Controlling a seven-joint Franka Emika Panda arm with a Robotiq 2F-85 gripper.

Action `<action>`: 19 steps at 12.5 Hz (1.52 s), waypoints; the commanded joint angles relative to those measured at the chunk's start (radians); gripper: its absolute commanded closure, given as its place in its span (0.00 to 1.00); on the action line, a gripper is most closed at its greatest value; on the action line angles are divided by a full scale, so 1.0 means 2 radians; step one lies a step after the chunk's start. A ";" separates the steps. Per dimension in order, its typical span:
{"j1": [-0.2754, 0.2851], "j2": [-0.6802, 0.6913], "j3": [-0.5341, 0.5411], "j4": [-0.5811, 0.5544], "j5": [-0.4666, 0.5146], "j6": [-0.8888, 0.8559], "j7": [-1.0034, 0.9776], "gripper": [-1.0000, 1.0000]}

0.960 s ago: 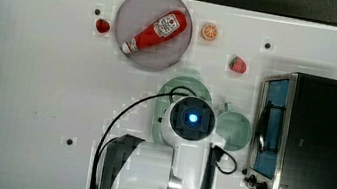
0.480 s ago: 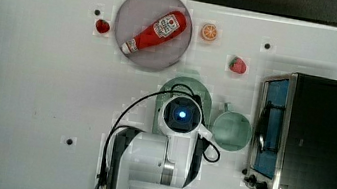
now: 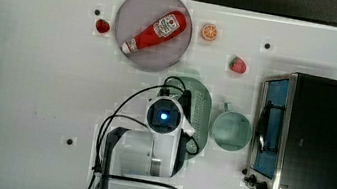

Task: Drag strainer right to left.

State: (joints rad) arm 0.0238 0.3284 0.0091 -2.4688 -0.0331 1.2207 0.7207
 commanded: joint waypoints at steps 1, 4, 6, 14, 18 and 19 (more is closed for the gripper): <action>0.011 0.015 0.013 -0.006 0.003 0.012 0.041 0.00; 0.021 0.019 0.017 -0.003 0.003 0.012 0.041 0.00; 0.032 0.019 0.021 0.000 0.004 0.009 0.054 0.00; 0.095 0.040 0.056 0.028 0.005 0.000 0.182 0.00; 0.125 0.058 0.075 0.066 0.006 -0.026 0.228 0.00; 0.133 0.063 0.078 0.076 0.006 -0.031 0.243 0.00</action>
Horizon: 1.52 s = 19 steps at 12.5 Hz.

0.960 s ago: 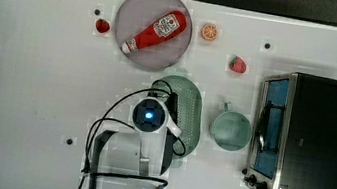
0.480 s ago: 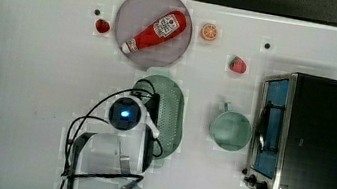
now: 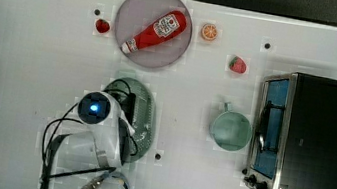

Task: Drag strainer right to left.

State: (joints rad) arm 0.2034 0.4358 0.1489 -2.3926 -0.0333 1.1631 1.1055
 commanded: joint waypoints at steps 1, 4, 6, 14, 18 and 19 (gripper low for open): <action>0.051 0.016 0.009 0.050 0.006 -0.008 0.063 0.00; 0.078 0.033 0.010 0.085 0.007 -0.025 0.083 0.00; 0.095 0.043 0.010 0.105 0.012 -0.034 0.097 0.00; 0.147 0.084 0.010 0.172 0.064 -0.034 0.110 0.00; 0.164 0.100 0.010 0.199 0.076 -0.034 0.111 0.00; 0.167 0.104 0.010 0.205 0.076 -0.033 0.111 0.00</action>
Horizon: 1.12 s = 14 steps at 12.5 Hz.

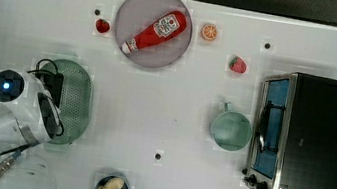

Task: Drag strainer right to left.

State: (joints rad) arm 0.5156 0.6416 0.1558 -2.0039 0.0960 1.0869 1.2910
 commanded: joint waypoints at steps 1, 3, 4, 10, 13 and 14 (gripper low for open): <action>0.014 0.003 0.007 0.015 0.015 0.005 0.025 0.00; 0.023 0.010 0.007 0.028 0.028 0.005 0.052 0.00; 0.028 0.015 0.007 0.037 0.028 0.005 0.060 0.00; 0.040 -0.010 -0.010 0.043 -0.013 -0.030 0.012 0.00; 0.036 -0.090 -0.051 0.041 -0.022 -0.112 -0.097 0.00; 0.033 -0.126 -0.074 0.042 -0.022 -0.150 -0.152 0.00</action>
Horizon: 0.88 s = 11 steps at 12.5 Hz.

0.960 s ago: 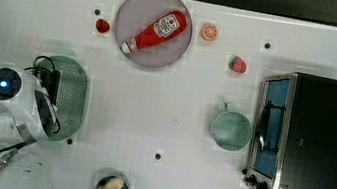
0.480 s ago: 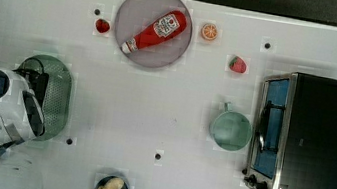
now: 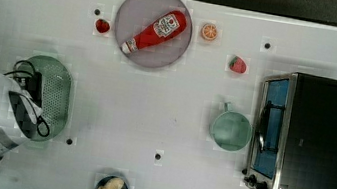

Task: Drag strainer right to left.

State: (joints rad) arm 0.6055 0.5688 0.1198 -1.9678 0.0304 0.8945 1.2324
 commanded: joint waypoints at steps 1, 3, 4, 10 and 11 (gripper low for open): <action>-0.016 -0.125 -0.084 0.026 0.010 -0.097 -0.178 0.00; -0.026 -0.192 -0.148 0.035 0.010 -0.174 -0.292 0.00; -0.031 -0.221 -0.181 0.042 0.009 -0.208 -0.348 0.00; -0.044 -0.331 -0.339 0.060 -0.036 -0.330 -0.593 0.00; -0.045 -0.338 -0.349 0.060 -0.053 -0.334 -0.600 0.00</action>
State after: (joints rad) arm 0.4666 -0.1682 -0.6157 -1.7949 -0.0773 0.2646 0.1852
